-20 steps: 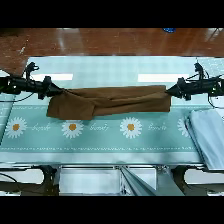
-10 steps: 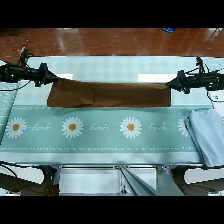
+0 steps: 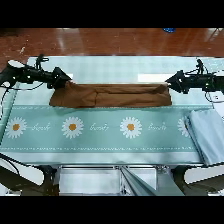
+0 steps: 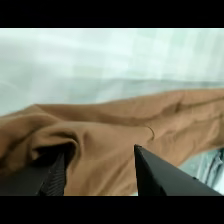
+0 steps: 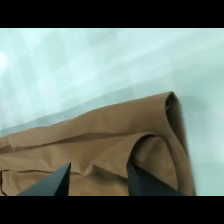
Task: Fold the shirts.
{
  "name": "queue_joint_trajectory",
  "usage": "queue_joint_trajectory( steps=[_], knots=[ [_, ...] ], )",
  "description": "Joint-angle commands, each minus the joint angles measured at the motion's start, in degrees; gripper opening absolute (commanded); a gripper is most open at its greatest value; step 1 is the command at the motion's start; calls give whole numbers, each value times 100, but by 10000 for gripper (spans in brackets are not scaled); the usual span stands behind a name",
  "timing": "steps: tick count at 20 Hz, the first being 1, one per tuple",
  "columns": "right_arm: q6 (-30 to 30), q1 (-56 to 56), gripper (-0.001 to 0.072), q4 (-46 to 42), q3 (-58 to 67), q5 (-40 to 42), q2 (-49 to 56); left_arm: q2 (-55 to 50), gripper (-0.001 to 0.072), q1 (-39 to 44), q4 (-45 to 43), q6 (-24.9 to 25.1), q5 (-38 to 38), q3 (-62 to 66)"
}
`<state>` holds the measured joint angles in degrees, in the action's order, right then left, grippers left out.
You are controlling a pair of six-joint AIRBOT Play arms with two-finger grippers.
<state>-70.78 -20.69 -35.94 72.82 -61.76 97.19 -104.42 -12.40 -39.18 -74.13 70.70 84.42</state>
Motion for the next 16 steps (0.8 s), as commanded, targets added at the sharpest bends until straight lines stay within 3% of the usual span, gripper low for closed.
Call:
queue_joint_trajectory(
  steps=[1,3,5,8,11,16],
  knots=[
    [-315,-402,415,-605,286,-455,-232,-13,511,-264,-518,-468,1255,586],
    [-496,-870,415,-1241,433,-841,-584,236,510,-706,-1650,-990,2122,1023],
    [-507,-1233,415,-1878,275,-1034,-966,874,510,-1147,-2455,-1169,2090,970],
    [-507,-1390,415,-1886,-498,-577,-1314,2232,510,-1429,-2511,-1250,710,238],
    [-396,-1060,414,-1248,-1150,85,-1187,3635,510,-994,-2470,-1084,-479,-1019],
    [76,-538,415,-258,-1156,186,-461,4822,510,223,-2474,-1036,-1097,-2446]
  ],
)
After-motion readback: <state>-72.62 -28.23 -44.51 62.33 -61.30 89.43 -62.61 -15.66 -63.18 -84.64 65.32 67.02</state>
